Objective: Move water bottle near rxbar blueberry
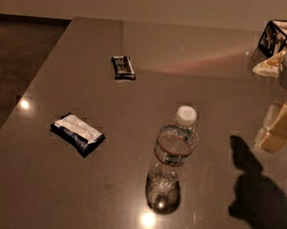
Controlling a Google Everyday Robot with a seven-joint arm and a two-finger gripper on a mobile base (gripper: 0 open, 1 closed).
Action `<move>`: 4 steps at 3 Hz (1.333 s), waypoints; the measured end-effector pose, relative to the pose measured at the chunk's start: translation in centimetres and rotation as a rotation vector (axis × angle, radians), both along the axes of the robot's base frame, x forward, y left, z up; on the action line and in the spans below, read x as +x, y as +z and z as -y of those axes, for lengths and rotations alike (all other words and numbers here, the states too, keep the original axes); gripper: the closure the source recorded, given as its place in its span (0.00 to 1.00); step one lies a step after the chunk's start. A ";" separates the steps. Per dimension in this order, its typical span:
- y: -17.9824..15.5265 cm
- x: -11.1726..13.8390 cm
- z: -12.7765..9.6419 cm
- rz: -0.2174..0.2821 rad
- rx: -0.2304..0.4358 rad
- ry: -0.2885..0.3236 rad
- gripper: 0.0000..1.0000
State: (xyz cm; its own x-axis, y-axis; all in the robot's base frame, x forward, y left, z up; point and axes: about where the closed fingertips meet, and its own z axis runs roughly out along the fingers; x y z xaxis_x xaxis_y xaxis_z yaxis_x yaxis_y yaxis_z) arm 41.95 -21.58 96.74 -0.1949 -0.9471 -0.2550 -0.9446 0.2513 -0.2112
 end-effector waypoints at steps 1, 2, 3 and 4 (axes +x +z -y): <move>-0.7 -2.8 -0.3 -0.011 0.099 0.042 0.00; -2.2 -5.7 -1.6 -0.033 0.244 0.093 0.00; -2.4 -7.6 -4.9 -0.049 0.409 0.151 0.00; -2.4 -8.5 -8.3 -0.070 0.533 0.178 0.00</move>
Offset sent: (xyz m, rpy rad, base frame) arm -0.1048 0.0522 -0.0221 0.5644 0.0820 0.1823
